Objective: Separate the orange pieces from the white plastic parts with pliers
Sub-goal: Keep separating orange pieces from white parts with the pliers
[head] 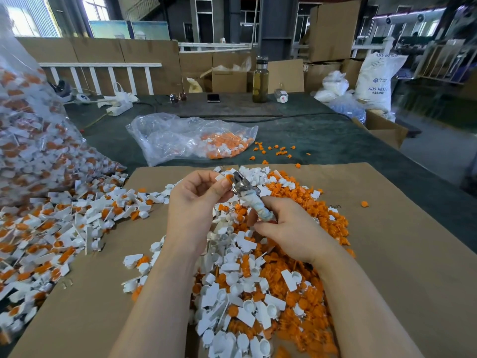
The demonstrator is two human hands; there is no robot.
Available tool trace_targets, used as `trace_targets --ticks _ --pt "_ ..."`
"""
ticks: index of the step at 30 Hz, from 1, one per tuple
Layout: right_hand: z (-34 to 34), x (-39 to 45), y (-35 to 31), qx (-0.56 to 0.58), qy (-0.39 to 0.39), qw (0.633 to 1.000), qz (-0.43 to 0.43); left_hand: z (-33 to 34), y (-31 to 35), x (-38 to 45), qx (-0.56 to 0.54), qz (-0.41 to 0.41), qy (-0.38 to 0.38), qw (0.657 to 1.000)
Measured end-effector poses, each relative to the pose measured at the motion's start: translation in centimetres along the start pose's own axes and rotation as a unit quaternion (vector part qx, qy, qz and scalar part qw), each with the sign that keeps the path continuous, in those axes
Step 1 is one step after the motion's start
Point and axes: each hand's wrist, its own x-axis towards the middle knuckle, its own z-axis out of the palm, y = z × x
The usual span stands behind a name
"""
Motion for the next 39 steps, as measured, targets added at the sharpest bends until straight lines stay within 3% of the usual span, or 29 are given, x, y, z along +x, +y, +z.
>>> trace_targets --ticks 10,24,30,34,39 --pt "0.2 0.0 -0.5 0.023 -0.010 1.000 -0.008 0.2 -0.2 0.0 -0.039 -0.015 -0.002 0.999" --pt "0.5 0.3 -0.4 -0.034 0.023 0.999 -0.007 0.5 -0.1 -0.2 -0.042 -0.027 0.011 0.999" --pt "1.2 0.5 0.1 -0.070 0.063 0.995 -0.019 -0.5 0.5 0.2 -0.102 -0.132 0.025 0.986" --pt "0.8 0.8 1.1 -0.115 0.114 0.987 0.000 -3.5 0.9 1.3 -0.269 -0.238 0.202 0.911" --pt "0.5 0.8 1.9 -0.147 0.186 0.971 0.027 -7.8 0.9 2.1 -0.522 -0.194 0.347 0.754"
